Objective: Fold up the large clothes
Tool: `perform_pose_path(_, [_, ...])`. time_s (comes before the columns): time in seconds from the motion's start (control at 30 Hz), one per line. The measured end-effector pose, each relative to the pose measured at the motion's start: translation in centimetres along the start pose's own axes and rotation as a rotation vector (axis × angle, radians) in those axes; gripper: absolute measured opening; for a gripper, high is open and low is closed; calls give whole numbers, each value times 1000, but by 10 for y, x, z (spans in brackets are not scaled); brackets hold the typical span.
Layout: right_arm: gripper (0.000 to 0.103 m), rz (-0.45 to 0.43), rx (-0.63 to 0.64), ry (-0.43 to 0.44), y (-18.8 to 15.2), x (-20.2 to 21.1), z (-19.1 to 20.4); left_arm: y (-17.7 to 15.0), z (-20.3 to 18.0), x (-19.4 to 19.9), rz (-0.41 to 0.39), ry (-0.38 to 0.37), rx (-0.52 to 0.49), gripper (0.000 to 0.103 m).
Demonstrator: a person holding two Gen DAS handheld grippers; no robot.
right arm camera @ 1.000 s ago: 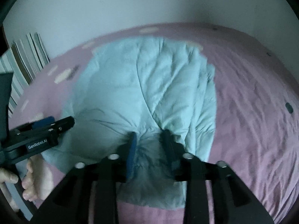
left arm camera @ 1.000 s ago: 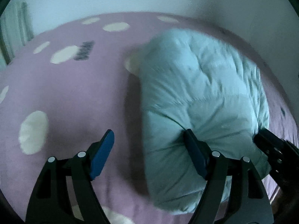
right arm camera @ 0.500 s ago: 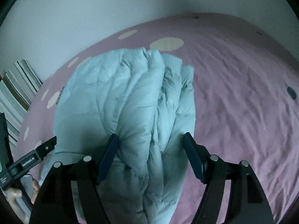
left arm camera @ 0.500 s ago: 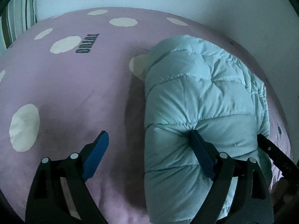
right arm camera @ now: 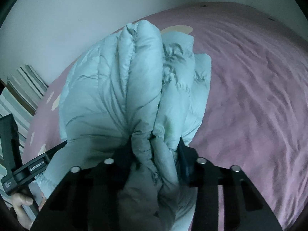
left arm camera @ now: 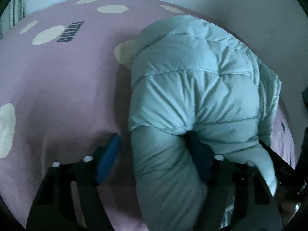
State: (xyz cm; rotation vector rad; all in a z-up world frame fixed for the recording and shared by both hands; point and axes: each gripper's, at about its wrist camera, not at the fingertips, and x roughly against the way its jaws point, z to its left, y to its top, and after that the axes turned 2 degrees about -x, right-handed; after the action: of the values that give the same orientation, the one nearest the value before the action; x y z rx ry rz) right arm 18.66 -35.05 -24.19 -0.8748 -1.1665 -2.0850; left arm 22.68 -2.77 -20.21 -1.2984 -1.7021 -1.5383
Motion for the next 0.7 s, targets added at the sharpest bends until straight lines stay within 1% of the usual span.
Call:
perform_pose_path(0.07, [32, -3, -7, 21, -1, 1, -2, -1, -3, 0, -1, -16, -11, 56])
perform_pose_path(0.17, [28, -11, -15, 51, -4, 3, -6, -1, -6, 1, -4, -19, -13, 51])
perform_pose_path(0.27, [26, -15, -20, 72, -7, 8, -13, -2, -7, 2, -4, -28, -14, 47])
perform_pose_path(0.4, [25, -24, -18, 79, -6, 10, -14, -3, -9, 4, -8, -27, -19, 42])
perform_pose_path(0.7, [24, -34, -7, 82, -10, 10, -11, -4, -10, 7, -15, -43, -12, 36])
